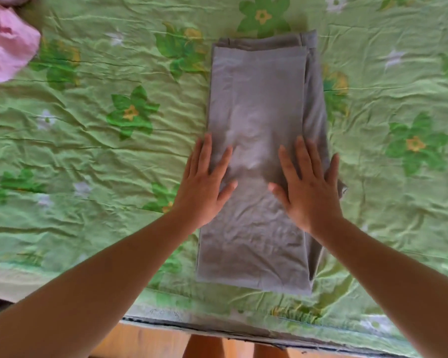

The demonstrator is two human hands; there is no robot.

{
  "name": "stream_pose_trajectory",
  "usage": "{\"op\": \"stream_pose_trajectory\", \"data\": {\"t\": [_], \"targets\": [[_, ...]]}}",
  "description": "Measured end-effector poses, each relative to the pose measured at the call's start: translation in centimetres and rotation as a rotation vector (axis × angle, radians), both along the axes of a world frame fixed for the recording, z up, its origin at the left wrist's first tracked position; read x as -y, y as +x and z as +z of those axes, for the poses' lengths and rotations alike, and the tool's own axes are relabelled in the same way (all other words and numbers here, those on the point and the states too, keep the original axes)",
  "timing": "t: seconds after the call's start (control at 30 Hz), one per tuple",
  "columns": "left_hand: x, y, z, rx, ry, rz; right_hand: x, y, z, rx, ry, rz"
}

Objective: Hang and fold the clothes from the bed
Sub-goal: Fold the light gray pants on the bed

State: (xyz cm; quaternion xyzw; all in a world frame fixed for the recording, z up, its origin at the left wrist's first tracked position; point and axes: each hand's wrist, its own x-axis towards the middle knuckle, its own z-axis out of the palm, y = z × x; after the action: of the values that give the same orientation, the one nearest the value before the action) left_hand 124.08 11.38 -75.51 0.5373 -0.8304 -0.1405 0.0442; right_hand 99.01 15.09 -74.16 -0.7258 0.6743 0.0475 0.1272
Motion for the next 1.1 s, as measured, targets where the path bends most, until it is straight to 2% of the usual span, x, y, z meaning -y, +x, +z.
{"op": "stream_pose_trajectory", "data": {"t": [0.13, 0.27, 0.33, 0.4, 0.47, 0.53, 0.57, 0.63, 0.67, 0.7, 0.73, 0.77, 0.83, 0.9, 0.97, 1.03, 1.1], "targets": [[-7.9, 2.8, 0.2, 0.127, 0.109, -0.124, -8.1, -0.5, -0.3, -0.025, 0.035, 0.154], [-10.1, 3.1, 0.0, 0.178, 0.101, -0.079, -9.7, -0.6, -0.9, -0.042, 0.077, 0.107], [-10.7, 2.8, 0.5, 0.044, 0.117, 0.044, -10.5, 0.1, -0.2, -0.014, 0.039, -0.006], [-11.7, 2.7, 1.8, -0.231, 0.229, 0.232, -12.3, 0.4, 0.9, 0.054, -0.031, -0.168], [-12.4, 2.7, 3.2, -0.443, 0.366, 0.407, -14.1, 0.3, 1.9, 0.192, -0.043, -0.341], [-12.4, 3.1, 3.8, -0.554, 0.555, 0.536, -14.7, -0.3, 2.8, 0.407, 0.029, -0.502], [-12.3, 3.6, 4.0, -0.576, 0.649, 0.544, -14.5, -0.7, 3.2, 0.548, 0.132, -0.591], [-12.3, 4.9, 4.1, -0.529, 0.747, 0.393, -13.8, -1.2, 4.0, 0.856, 0.431, -0.738], [-12.3, 5.5, 4.1, -0.460, 0.716, 0.292, -13.6, -1.5, 4.4, 0.952, 0.562, -0.728], [-12.3, 6.1, 3.9, -0.377, 0.603, 0.171, -13.5, -1.9, 4.3, 0.950, 0.626, -0.619], [-12.3, 6.6, 3.5, -0.294, 0.446, 0.035, -13.5, -2.4, 4.1, 0.869, 0.623, -0.482], [-12.1, 6.9, 3.2, -0.232, 0.291, -0.086, -13.5, -2.8, 4.0, 0.718, 0.556, -0.313], [-11.5, 7.0, 3.1, -0.186, 0.090, -0.239, -13.7, -3.8, 3.4, 0.401, 0.240, 0.070], [-10.6, 6.7, 3.5, -0.226, 0.017, -0.274, -13.4, -4.7, 3.7, 0.248, -0.039, 0.248], [-9.3, 6.3, 4.0, -0.275, 0.002, -0.234, -12.2, -5.4, 4.4, 0.246, -0.197, 0.224], [-7.4, 5.7, 4.6, -0.361, 0.023, -0.168, -10.3, -5.5, 5.4, 0.340, -0.273, 0.208], [-5.0, 5.1, 5.9, -0.573, 0.118, -0.106, -8.0, -5.8, 6.2, 0.594, -0.288, 0.225]]}}
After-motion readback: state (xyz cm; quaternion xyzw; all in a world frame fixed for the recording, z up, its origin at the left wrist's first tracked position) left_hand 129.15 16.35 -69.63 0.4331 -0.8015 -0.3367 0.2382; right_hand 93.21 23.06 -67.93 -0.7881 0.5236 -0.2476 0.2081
